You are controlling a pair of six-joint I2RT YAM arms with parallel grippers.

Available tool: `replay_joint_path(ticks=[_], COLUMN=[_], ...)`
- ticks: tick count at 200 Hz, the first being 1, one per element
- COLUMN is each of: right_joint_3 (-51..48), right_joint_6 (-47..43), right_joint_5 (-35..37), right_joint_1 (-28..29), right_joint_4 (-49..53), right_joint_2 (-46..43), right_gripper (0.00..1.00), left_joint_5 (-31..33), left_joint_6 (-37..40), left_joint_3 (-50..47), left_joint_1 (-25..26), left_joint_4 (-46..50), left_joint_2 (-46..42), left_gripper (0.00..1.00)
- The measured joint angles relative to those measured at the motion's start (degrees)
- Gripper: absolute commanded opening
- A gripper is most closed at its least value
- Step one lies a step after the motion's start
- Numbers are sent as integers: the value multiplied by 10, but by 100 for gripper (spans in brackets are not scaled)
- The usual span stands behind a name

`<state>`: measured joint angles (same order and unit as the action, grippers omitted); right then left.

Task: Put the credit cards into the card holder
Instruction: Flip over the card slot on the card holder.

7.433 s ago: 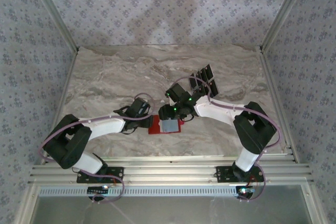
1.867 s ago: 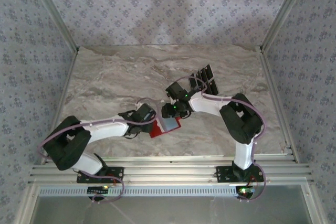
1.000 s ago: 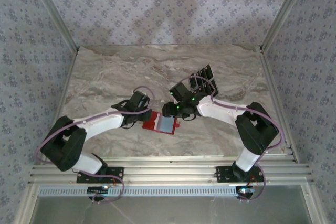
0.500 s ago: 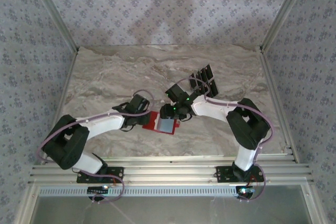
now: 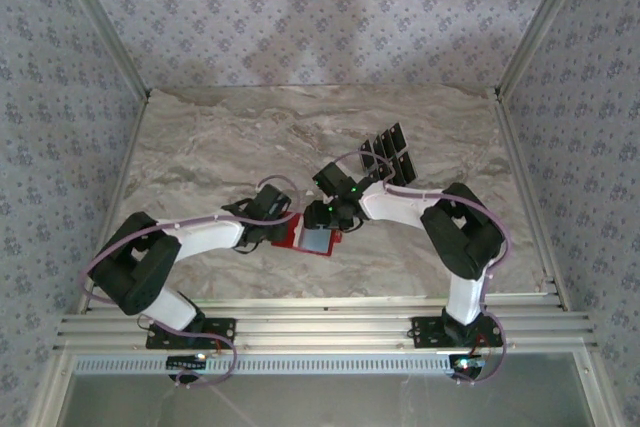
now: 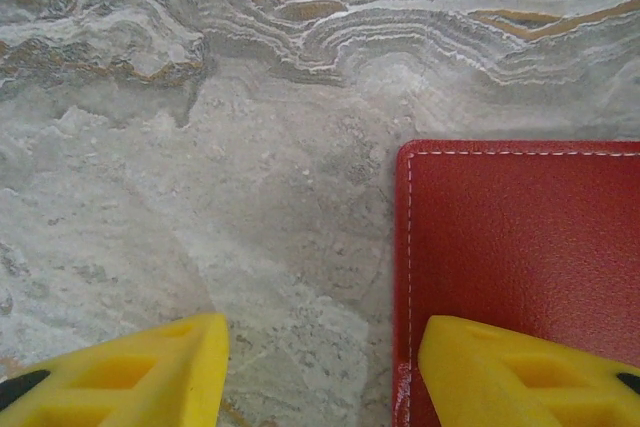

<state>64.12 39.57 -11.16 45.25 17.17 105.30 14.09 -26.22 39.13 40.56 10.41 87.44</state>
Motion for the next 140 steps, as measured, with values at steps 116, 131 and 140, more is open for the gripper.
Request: replay_joint_path(ticks=[116, 131, 140], right_joint_3=[25, 26, 26], right_joint_6=[30, 34, 36], right_joint_5=[-60, -65, -67], right_joint_1=[0, 1, 1], right_joint_4=[-41, -42, -43], right_joint_2=[28, 28, 28], right_gripper=[57, 57, 57], left_joint_5=[6, 6, 6], left_joint_6=[-4, -4, -4], left_joint_3=[-6, -7, -7], left_joint_1=[5, 5, 5], left_joint_4=[-12, -12, -13], left_joint_2=[0, 0, 0], left_gripper=[56, 56, 56])
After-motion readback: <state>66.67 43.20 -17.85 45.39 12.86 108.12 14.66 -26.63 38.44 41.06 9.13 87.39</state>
